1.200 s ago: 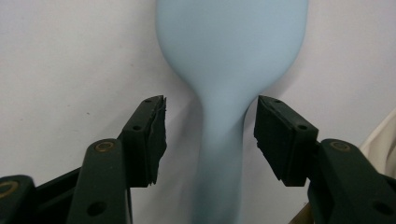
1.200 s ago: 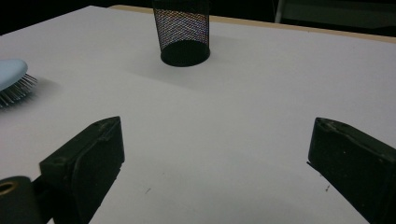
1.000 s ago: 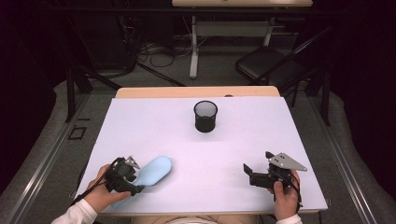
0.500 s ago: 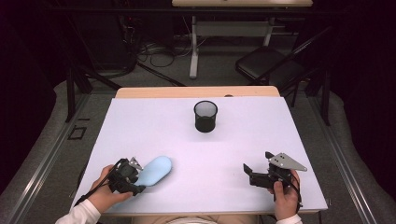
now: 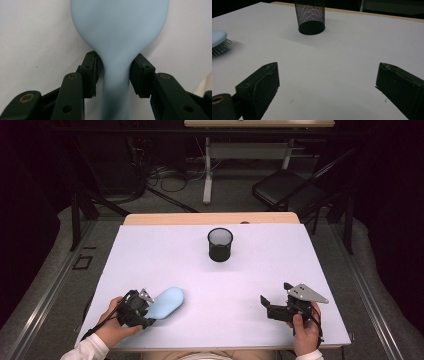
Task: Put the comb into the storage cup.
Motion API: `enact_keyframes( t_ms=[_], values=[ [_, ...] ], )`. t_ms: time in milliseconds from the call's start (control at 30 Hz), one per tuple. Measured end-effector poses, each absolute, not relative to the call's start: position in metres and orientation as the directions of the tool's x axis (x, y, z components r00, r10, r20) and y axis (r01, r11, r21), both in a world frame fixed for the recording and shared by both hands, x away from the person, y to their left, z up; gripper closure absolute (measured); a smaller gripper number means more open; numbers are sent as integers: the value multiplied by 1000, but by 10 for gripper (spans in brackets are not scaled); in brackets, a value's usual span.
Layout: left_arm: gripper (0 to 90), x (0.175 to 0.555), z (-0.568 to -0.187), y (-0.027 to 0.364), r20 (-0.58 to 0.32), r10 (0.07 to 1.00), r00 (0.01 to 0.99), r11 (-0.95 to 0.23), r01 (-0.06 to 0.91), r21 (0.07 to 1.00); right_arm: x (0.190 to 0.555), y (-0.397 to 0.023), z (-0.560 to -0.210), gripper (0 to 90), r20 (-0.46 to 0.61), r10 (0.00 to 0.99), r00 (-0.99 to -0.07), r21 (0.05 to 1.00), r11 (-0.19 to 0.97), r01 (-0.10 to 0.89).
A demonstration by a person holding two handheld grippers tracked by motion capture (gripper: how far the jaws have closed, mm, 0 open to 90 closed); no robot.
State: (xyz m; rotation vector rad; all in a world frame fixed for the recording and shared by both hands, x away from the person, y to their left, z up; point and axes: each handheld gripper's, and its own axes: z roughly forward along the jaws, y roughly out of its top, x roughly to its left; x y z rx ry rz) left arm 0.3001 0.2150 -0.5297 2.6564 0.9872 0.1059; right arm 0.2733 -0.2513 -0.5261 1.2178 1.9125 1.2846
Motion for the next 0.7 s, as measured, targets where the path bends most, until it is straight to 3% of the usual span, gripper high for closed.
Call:
enact_keyframes(
  t_ms=[700],
  values=[
    [664, 298, -529, 214, -17, 628, 778, -739, 603, 301, 274, -251, -526, 46, 53, 889, -455, 910, 144, 388]
  ],
)
